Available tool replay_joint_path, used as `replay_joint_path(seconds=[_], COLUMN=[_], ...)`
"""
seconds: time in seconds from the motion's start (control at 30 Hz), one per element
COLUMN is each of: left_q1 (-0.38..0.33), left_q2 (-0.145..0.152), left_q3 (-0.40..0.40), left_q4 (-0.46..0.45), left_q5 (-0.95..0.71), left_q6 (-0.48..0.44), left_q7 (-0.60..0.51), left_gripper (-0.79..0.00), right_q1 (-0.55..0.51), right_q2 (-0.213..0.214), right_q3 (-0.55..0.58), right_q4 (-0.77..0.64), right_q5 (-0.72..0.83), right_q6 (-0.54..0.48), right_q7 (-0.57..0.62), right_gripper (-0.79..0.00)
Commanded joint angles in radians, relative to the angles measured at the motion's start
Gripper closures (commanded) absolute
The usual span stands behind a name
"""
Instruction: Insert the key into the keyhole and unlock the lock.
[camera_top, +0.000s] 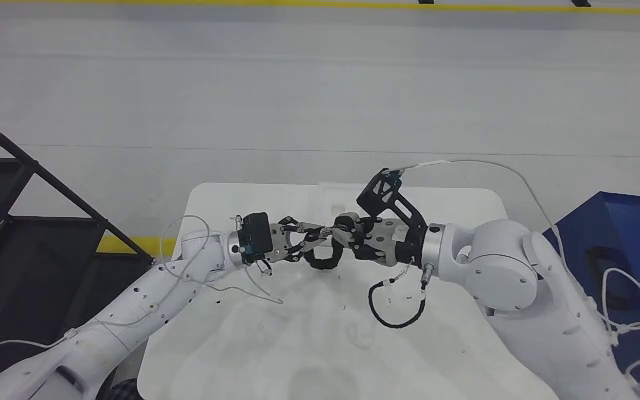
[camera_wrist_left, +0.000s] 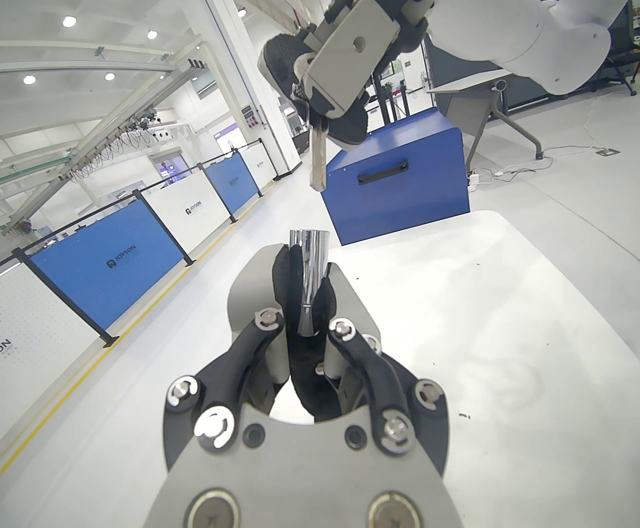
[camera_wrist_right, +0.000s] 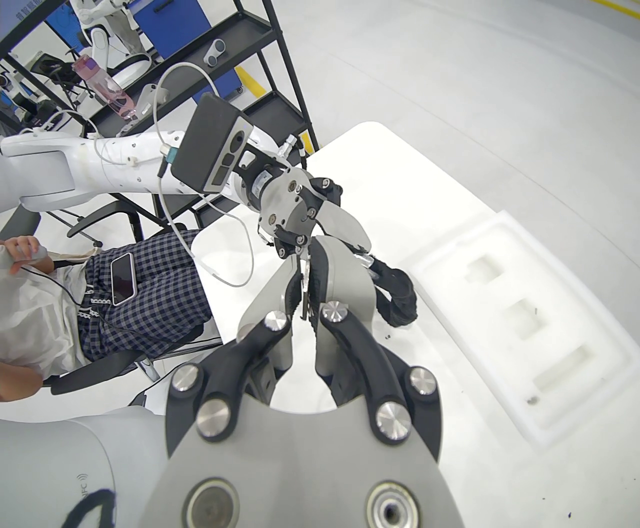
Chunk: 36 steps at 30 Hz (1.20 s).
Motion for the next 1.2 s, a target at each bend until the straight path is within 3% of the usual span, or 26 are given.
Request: replay_joint_path(seconds=[0.0, 0.2, 0.63, 1.17], left_q1=[0.000, 0.000, 0.061, 0.115], left_q2=[0.000, 0.000, -0.004, -0.010], left_q3=[0.000, 0.000, -0.062, -0.128], left_q4=[0.000, 0.000, -0.071, -0.108], left_q5=[0.000, 0.000, 0.092, 0.117], left_q6=[0.000, 0.000, 0.123, 0.110], left_q7=[0.000, 0.000, -0.033, -0.072], left_gripper=[0.000, 0.000, 0.000, 0.000], right_q1=[0.000, -0.025, -0.033, -0.028], right_q2=[0.000, 0.001, 0.001, -0.005], right_q3=[0.000, 0.008, 0.019, 0.001], right_q4=[0.000, -0.008, -0.077, -0.051], right_q5=[0.000, 0.003, 0.010, 0.021], right_q6=[0.000, 0.043, 0.251, 0.298], right_q7=[0.000, -0.023, 0.049, 0.035], right_gripper=[0.000, 0.000, 0.000, 0.000])
